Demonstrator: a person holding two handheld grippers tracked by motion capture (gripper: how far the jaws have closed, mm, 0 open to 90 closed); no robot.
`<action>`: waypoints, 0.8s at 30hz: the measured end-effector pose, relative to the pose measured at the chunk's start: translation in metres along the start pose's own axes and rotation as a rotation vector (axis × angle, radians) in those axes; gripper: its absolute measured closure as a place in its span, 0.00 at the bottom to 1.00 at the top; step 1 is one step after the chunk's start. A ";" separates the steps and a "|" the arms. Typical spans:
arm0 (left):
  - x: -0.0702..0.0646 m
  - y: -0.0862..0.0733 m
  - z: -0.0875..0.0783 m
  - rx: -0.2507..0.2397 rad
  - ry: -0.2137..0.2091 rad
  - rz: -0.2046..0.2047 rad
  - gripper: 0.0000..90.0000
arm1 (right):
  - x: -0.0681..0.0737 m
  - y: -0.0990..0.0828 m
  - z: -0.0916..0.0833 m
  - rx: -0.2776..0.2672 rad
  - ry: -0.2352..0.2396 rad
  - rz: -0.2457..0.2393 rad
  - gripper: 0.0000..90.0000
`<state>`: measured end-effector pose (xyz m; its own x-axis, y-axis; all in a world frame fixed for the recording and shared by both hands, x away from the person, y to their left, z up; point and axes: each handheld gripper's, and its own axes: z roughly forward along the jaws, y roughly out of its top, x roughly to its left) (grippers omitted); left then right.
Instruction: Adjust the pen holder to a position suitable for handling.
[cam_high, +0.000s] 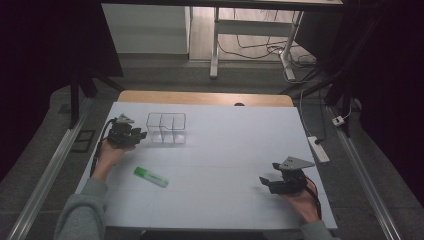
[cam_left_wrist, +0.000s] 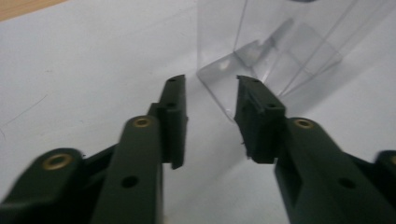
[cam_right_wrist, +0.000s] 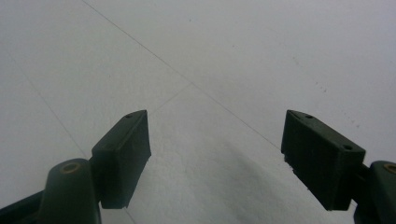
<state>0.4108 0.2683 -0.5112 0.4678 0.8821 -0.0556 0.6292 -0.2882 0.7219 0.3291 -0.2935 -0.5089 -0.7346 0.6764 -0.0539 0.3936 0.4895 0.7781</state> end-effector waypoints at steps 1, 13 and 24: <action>0.001 0.000 0.002 0.000 -0.004 -0.003 0.79 | 0.000 0.000 0.000 0.001 -0.001 -0.001 0.26; 0.002 0.008 0.015 0.005 -0.024 0.012 0.99 | 0.000 -0.001 0.001 0.017 -0.004 -0.009 0.26; 0.001 0.011 0.020 0.004 -0.034 0.012 0.99 | 0.000 0.000 0.001 0.015 -0.007 -0.012 0.26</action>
<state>0.4309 0.2587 -0.5171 0.4961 0.8654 -0.0703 0.6258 -0.3003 0.7198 0.3293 -0.2928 -0.5098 -0.7350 0.6746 -0.0676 0.3934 0.5056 0.7679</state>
